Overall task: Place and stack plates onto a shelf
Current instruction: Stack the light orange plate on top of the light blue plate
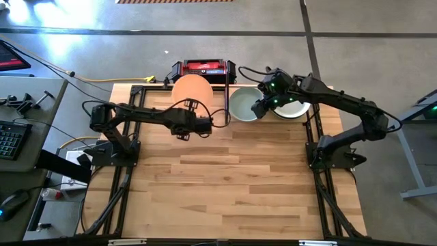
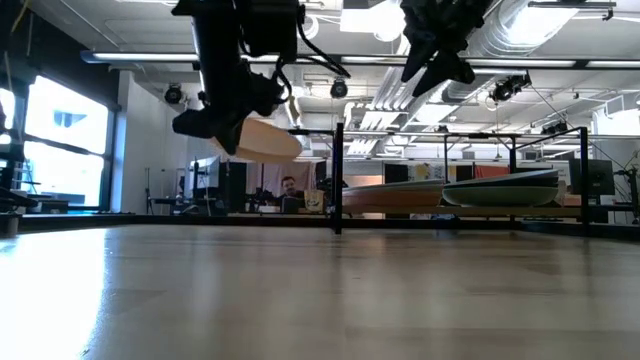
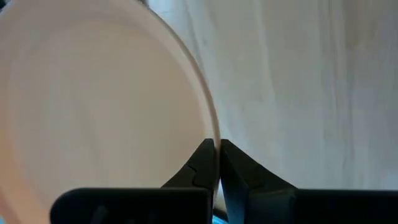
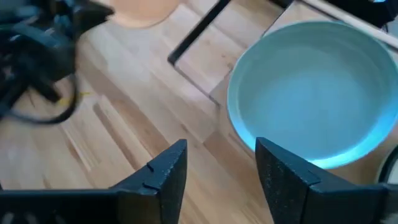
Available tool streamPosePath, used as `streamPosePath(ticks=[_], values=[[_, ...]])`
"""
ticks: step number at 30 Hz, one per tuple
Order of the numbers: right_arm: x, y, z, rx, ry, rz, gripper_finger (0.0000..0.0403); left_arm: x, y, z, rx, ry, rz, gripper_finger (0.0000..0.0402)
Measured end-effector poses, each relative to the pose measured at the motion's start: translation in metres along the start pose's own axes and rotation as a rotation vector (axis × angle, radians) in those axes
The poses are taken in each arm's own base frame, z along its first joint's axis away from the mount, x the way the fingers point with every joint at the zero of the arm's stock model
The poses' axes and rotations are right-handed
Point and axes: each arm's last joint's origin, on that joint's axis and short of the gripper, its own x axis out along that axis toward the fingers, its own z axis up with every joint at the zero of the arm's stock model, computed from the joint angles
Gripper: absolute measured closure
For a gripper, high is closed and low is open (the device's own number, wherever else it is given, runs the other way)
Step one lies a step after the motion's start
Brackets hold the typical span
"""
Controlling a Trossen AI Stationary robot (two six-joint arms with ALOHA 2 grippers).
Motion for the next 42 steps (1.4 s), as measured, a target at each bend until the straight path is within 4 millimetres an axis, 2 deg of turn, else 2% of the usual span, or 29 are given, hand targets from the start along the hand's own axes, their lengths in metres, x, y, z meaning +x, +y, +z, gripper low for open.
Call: streamPosePath(ticks=[4, 11, 18, 24, 38, 42], values=[[0.0, 0.003, 0.006, 0.046, -0.071, 0.001, 0.0231, -0.022, 0.008, -0.01, -0.017, -0.036, 0.047, 0.0401], [-0.003, 0.011, 0.022, 0.014, -0.245, 0.086, 0.0231, -0.069, 0.023, -0.027, -0.032, -0.177, 0.131, 0.0401], [-0.011, 0.025, 0.038, -0.1, -0.452, 0.182, 0.0231, -0.104, 0.031, -0.027, 0.138, -0.229, 0.291, 0.0401], [-0.014, 0.033, 0.042, -0.123, -0.544, 0.191, 0.0231, -0.11, 0.031, -0.023, 0.287, -0.236, 0.337, 0.0401], [-0.013, 0.045, 0.037, -0.14, -0.542, 0.201, 0.0232, -0.113, 0.035, -0.017, 0.39, -0.244, 0.403, 0.0401], [-0.013, 0.046, 0.036, -0.127, -0.549, 0.184, 0.025, -0.116, 0.039, -0.013, 0.366, -0.276, 0.431, 0.0401]])
